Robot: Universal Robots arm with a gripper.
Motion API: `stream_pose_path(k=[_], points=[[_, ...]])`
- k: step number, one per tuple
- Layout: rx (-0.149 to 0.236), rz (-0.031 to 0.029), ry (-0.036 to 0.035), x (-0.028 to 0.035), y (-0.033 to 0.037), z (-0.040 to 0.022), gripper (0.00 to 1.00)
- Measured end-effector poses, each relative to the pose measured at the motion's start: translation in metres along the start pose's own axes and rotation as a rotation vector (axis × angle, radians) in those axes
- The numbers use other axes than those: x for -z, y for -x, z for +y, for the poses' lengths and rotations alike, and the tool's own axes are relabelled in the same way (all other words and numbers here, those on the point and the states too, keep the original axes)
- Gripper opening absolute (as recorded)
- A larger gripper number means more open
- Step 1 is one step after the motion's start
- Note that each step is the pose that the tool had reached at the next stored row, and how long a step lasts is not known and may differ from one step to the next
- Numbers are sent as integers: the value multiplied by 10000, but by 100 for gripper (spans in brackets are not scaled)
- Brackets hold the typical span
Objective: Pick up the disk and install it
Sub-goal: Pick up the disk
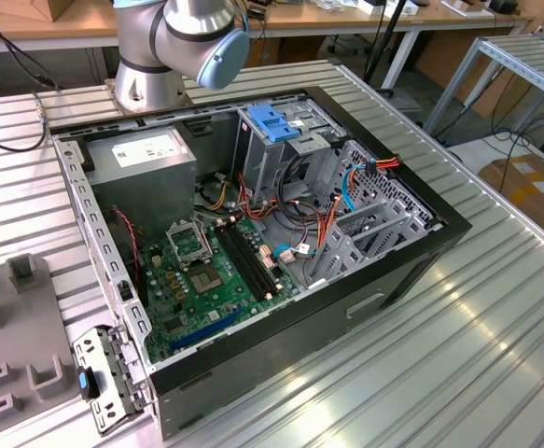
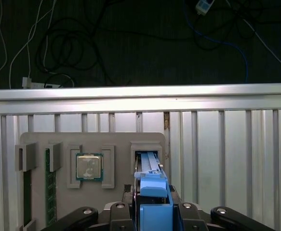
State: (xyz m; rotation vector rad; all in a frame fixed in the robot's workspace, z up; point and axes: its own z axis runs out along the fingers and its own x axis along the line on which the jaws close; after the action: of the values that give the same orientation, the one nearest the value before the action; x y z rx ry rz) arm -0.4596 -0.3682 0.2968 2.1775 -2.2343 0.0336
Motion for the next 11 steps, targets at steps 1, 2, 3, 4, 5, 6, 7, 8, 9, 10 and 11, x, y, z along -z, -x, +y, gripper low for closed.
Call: stream_pose_path(k=[1, 2, 3, 4, 5, 6, 7, 8, 9, 10, 11], points=[[-1, 0, 0, 0, 0, 0, 37], [-2, 0, 0, 1, 0, 0, 37], [-2, -1, -1, 5, 0, 0, 37], [-3, 0, 0, 12, 0, 0, 37], [-3, 0, -1, 23, -1, 0, 37], [-3, 0, 0, 38, -1, 0, 37], [-2, -1, -2, 56, -2, 0, 37], [-3, -1, -1, 75, -2, 0, 37], [-3, 0, 0, 100, -3, 0, 37], [-3, 0, 0, 122, -3, 0, 37], [-3, 0, 0, 161, -5, 0, 37]])
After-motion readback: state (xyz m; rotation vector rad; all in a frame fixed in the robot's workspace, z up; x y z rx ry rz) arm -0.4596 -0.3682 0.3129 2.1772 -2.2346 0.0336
